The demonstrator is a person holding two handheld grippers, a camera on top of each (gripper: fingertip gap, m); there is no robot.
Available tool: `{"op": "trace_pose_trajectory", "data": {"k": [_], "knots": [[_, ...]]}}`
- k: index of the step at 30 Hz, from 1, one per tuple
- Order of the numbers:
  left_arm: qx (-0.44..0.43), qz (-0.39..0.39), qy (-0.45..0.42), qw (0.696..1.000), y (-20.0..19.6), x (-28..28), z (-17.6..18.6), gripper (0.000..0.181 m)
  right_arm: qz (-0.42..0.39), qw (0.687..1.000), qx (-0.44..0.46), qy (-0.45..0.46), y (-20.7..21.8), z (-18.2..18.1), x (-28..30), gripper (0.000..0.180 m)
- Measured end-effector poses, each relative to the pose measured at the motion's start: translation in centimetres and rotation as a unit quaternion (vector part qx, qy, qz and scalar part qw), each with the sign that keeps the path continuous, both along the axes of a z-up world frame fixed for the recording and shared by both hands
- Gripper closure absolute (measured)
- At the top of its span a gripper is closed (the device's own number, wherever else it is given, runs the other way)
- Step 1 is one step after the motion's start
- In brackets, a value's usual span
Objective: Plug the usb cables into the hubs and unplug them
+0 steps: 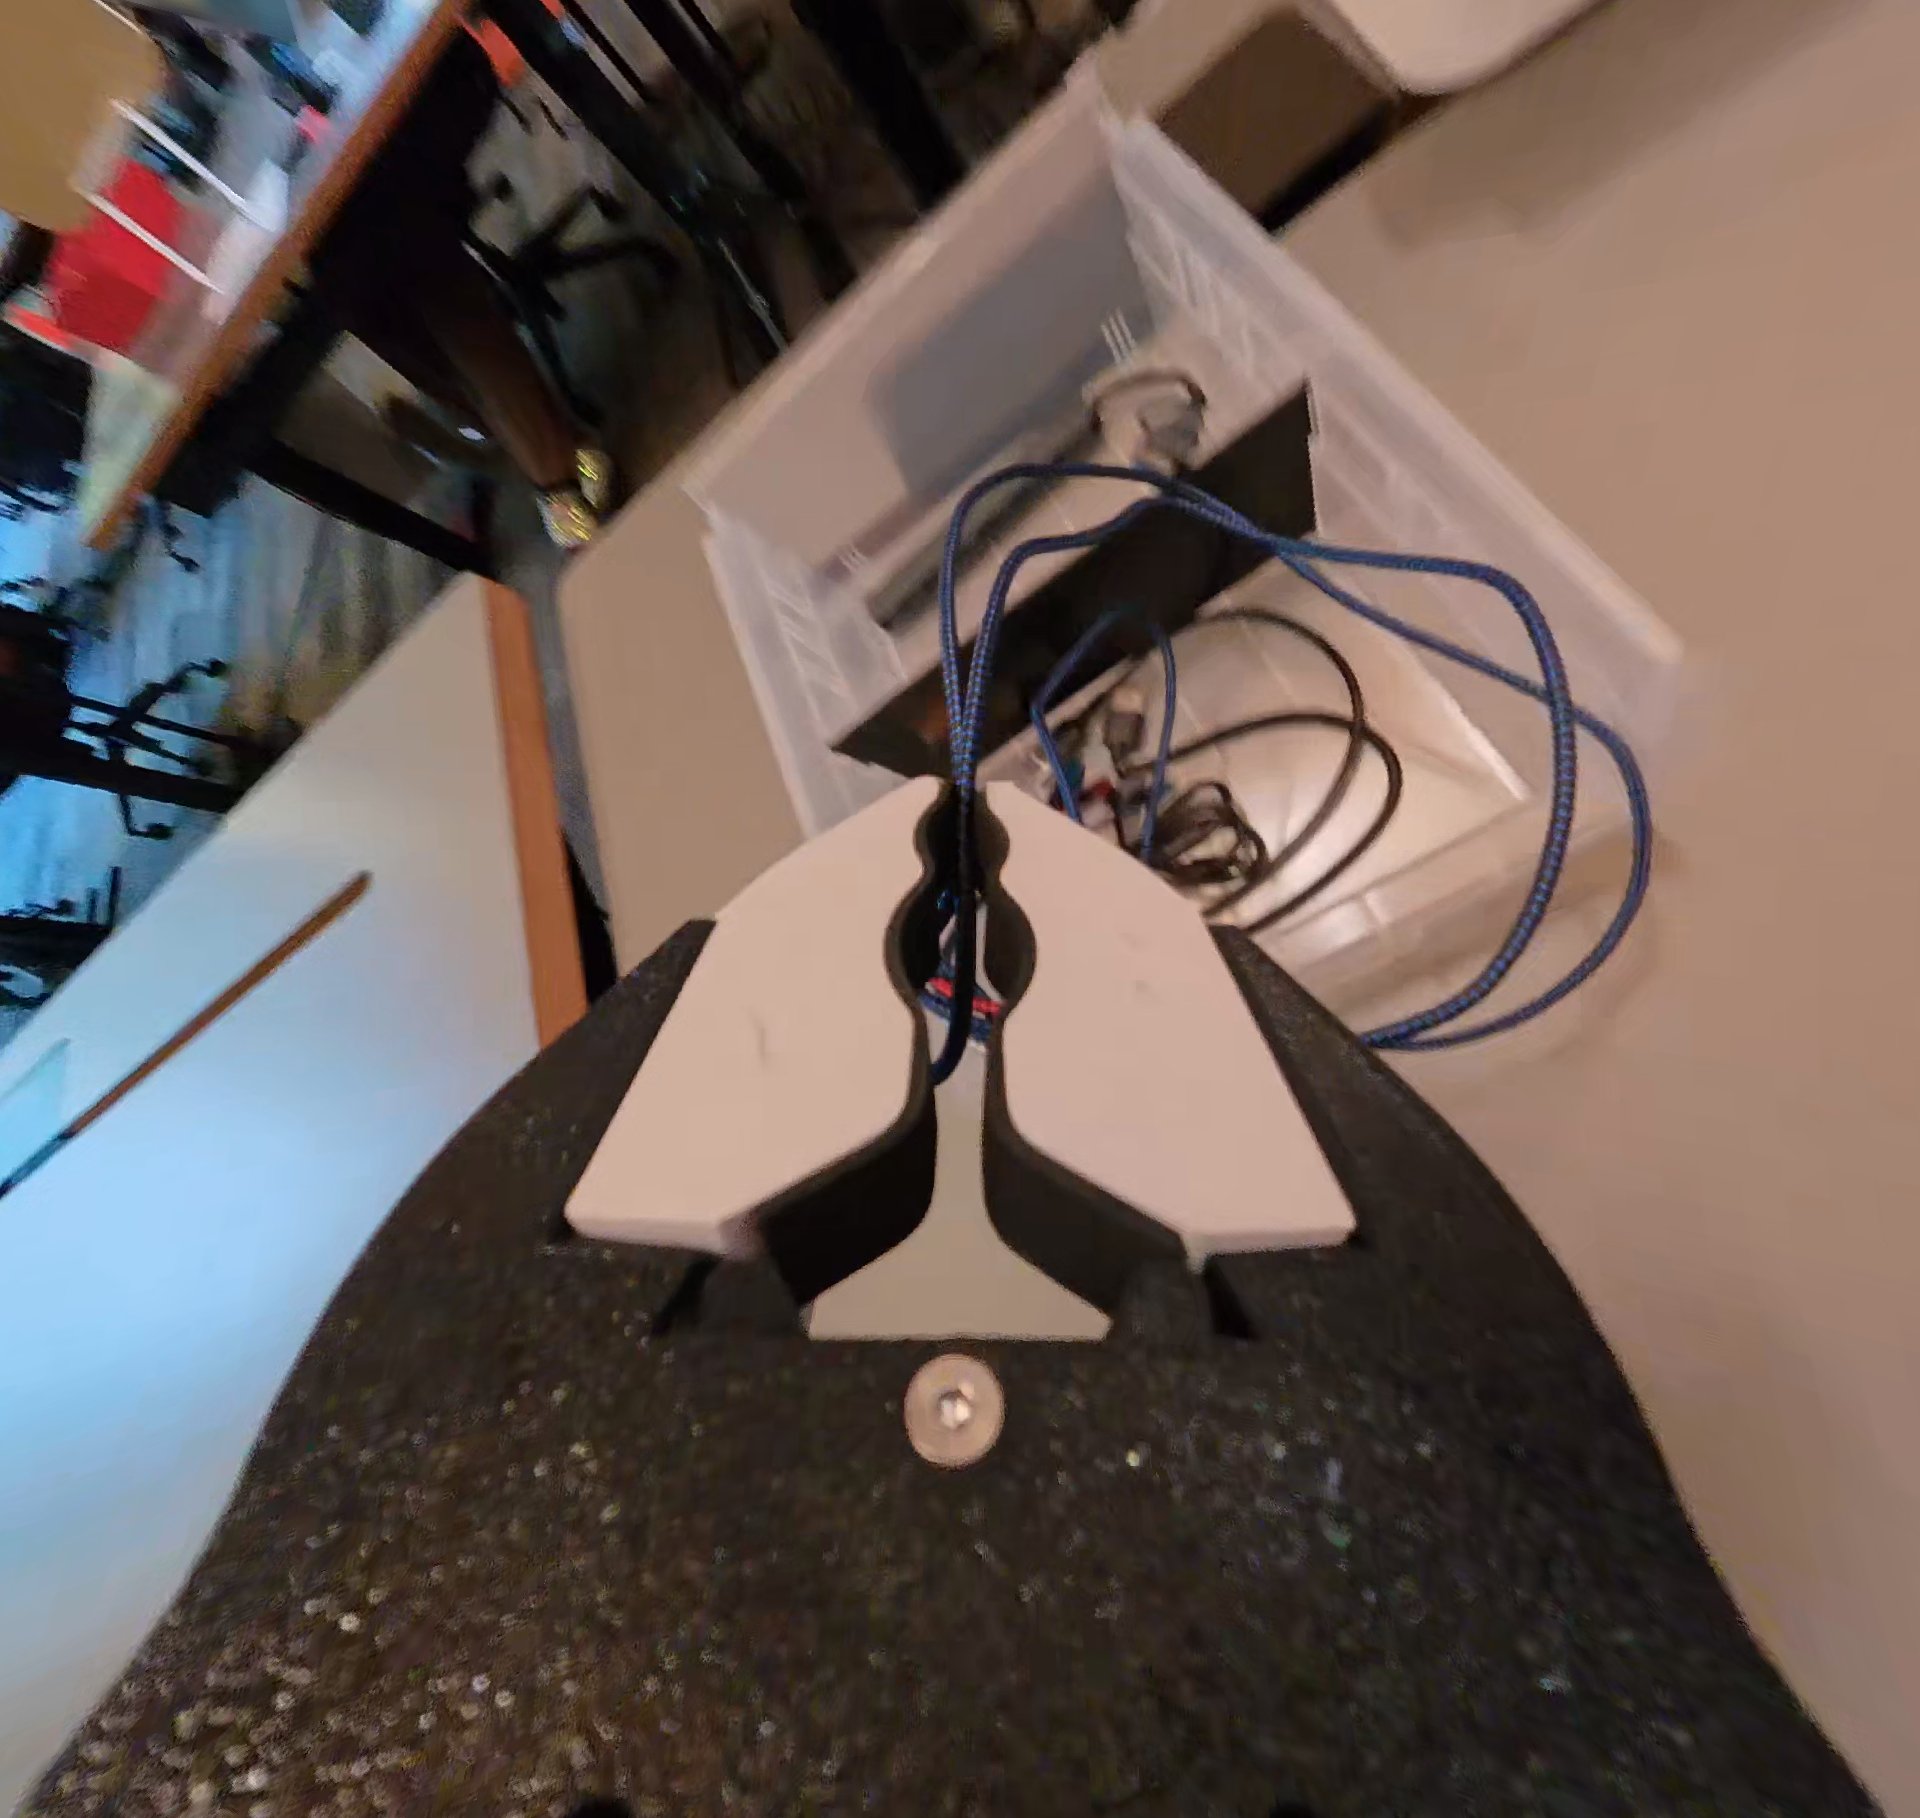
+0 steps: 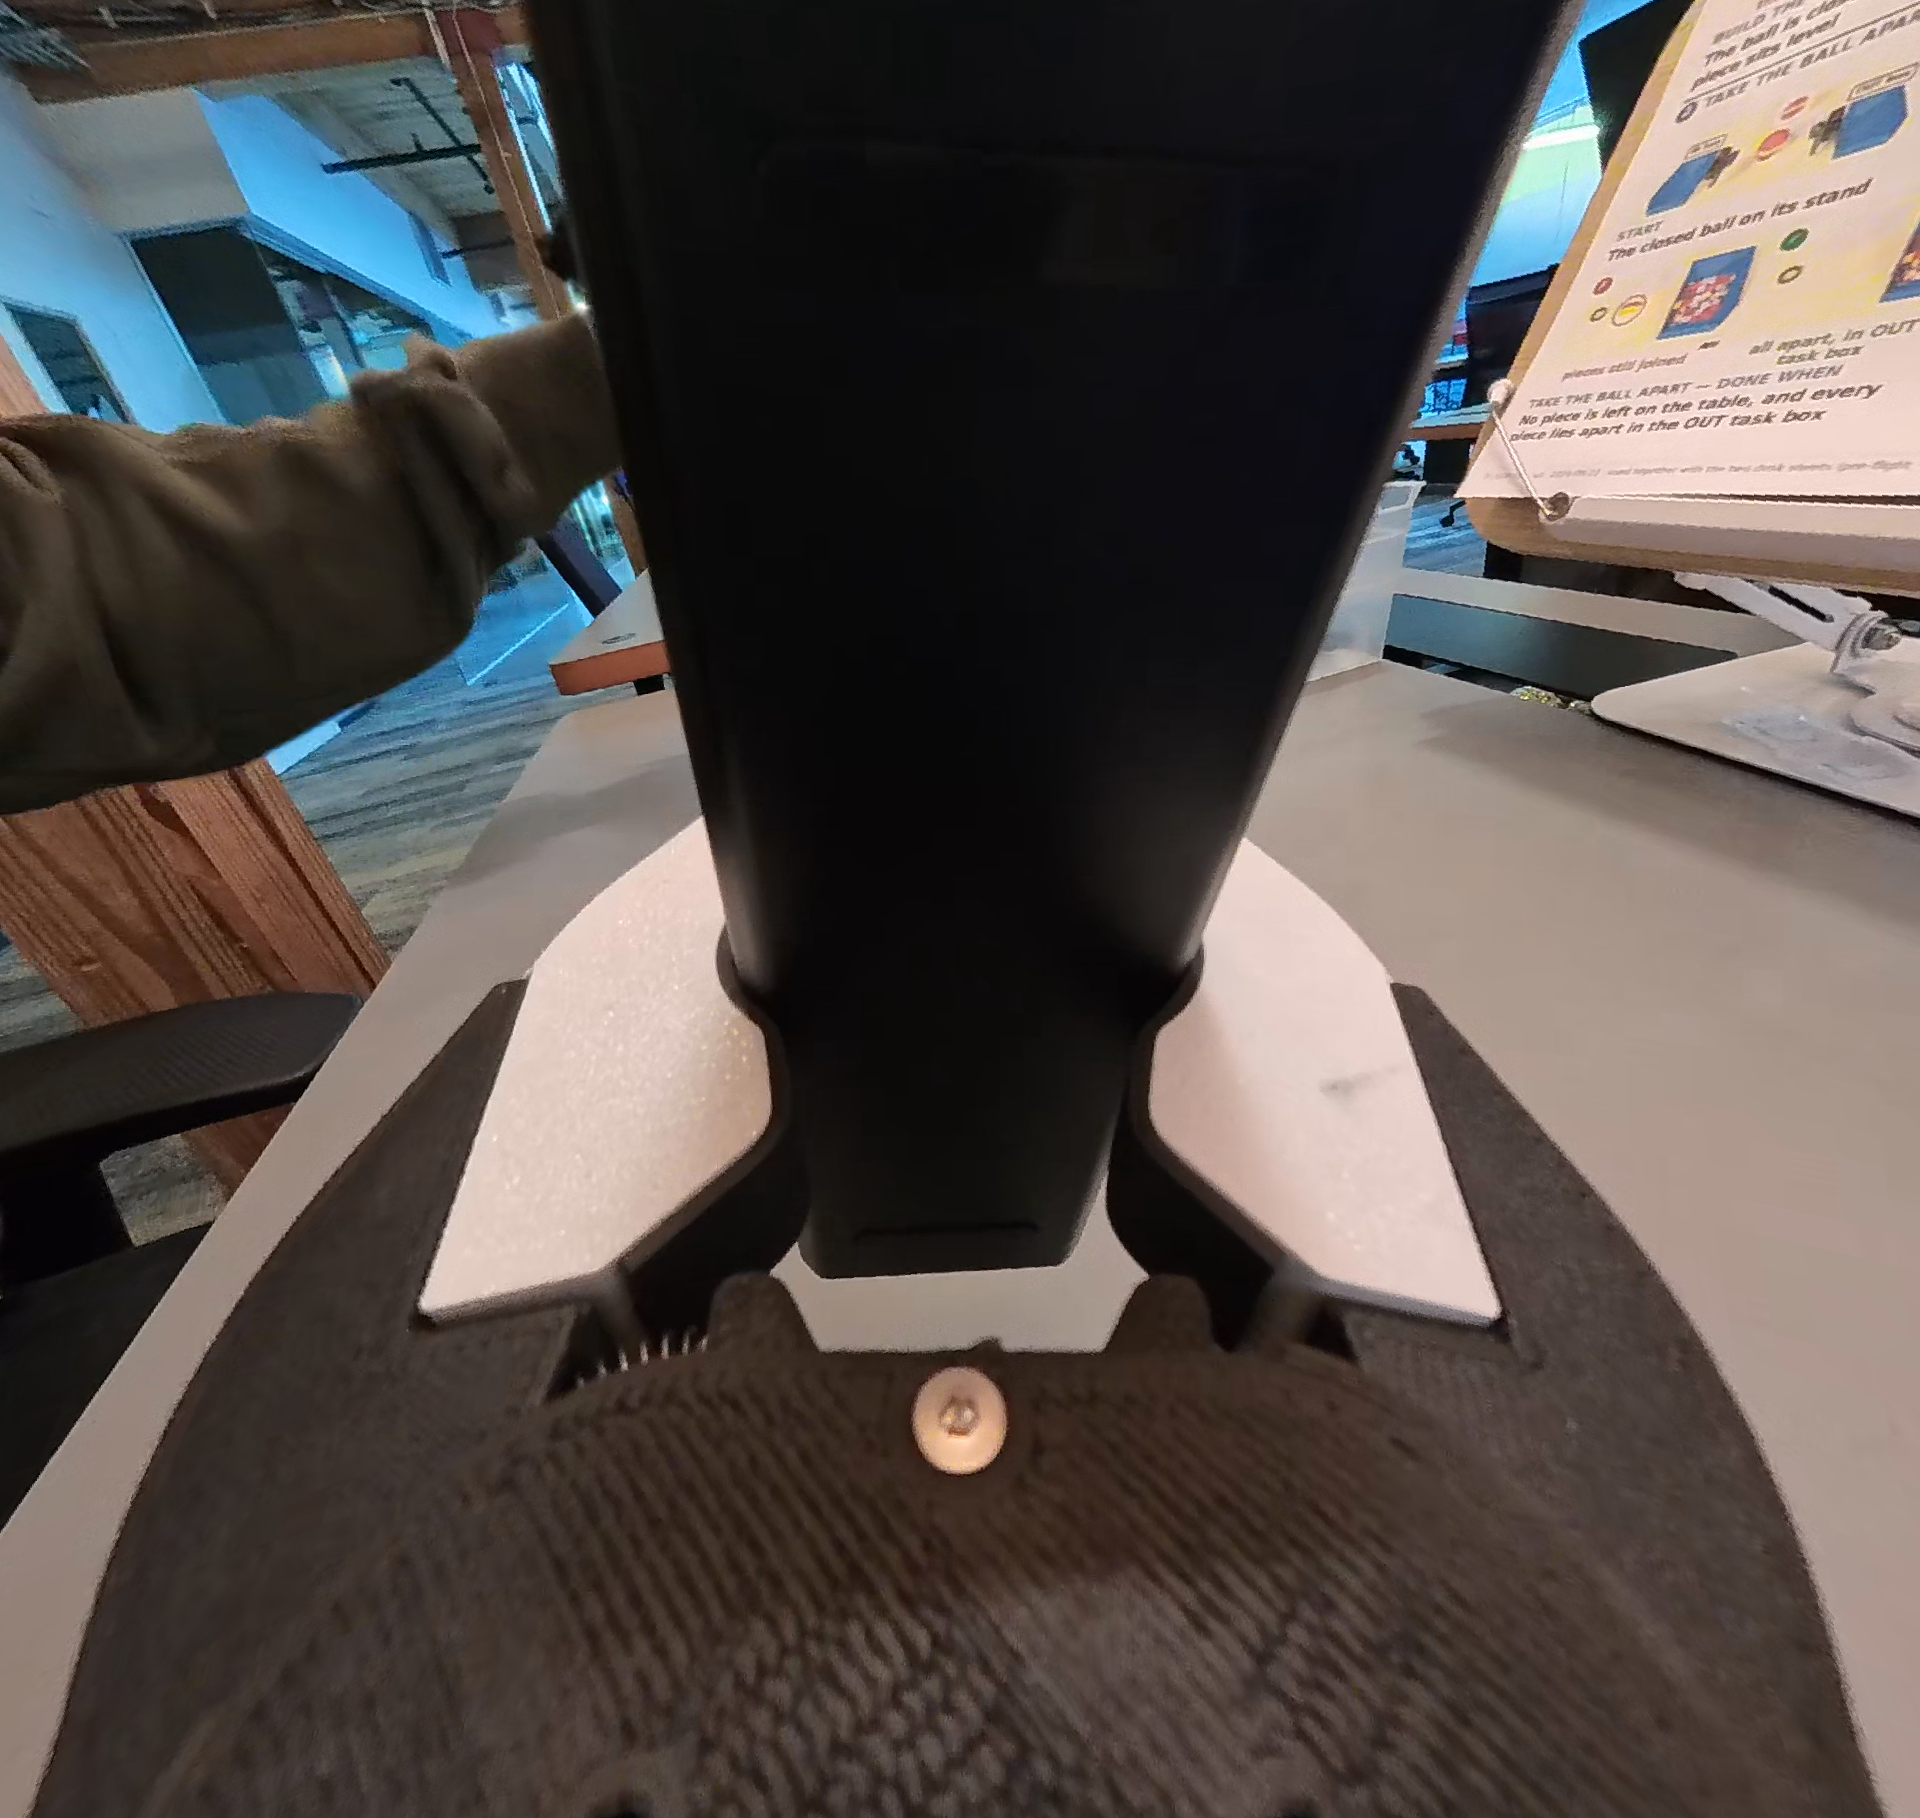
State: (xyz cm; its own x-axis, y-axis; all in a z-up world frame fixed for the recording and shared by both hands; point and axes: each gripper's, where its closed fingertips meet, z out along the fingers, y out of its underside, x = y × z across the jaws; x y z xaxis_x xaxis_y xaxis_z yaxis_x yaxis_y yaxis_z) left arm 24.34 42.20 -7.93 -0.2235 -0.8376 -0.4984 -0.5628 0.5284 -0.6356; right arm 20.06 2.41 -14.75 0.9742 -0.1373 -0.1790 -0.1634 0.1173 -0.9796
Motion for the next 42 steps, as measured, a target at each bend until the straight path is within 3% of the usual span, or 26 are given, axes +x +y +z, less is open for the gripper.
{"op": "trace_pose_trajectory", "data": {"k": [1, 8, 16, 20, 25, 32, 35, 38, 40, 42], "knots": [[-0.001, -0.001, -0.02, 1.0, -0.2, 0.0, 1.4, 0.179, 0.001, 1.0, -0.001, -0.001, 0.0, 0.0, 0.0, 0.107], [-0.002, -0.026, -0.103, 0.994, -2.3, -1.3, 9.9, 0.179, 0.004, 1.0, -0.003, 0.0, 0.1, -0.1, -0.1, 0.107], [-0.066, -0.165, -0.119, 0.977, -9.7, -4.1, 12.9, 0.179, -0.022, 0.999, 0.021, 0.02, -0.7, 0.3, 0.9, 0.107], [-0.115, -0.272, -0.119, 0.948, -16.1, -6.5, 10.0, 0.179, -0.087, 0.996, 0.018, 0.02, -2.4, 0.2, 2.7, 0.107], [-0.139, -0.392, -0.095, 0.904, -22.9, -10.1, 1.2, 0.179, -0.149, 0.989, 0.016, 0.018, -4.5, 0.1, 4.5, 0.107], [-0.16, -0.451, 0.014, 0.878, -24.5, -13.9, -9.7, 0.179, -0.15, 0.988, 0.033, 0.025, -5.0, 0.4, 4.6, 0.106], [-0.169, -0.462, 0.088, 0.866, -24.4, -15.9, -12.2, 0.175, -0.142, 0.989, 0.025, 0.021, -4.7, 0.3, 4.4, 0.106], [-0.172, -0.445, 0.144, 0.867, -23.7, -16.9, -12.8, 0.151, -0.123, 0.992, 0.02, 0.015, -4.3, 0.3, 3.9, 0.107], [-0.201, -0.425, 0.126, 0.873, -23.6, -15.9, -11.1, 0.145, -0.101, 0.995, 0.018, 0.007, -4.0, 0.3, 3.3, 0.106], [-0.228, -0.347, 0.088, 0.905, -23.1, -12.9, -9.8, 0.148, -0.082, 0.997, 0.012, 0.001, -3.7, 0.3, 2.8, 0.106]]}}
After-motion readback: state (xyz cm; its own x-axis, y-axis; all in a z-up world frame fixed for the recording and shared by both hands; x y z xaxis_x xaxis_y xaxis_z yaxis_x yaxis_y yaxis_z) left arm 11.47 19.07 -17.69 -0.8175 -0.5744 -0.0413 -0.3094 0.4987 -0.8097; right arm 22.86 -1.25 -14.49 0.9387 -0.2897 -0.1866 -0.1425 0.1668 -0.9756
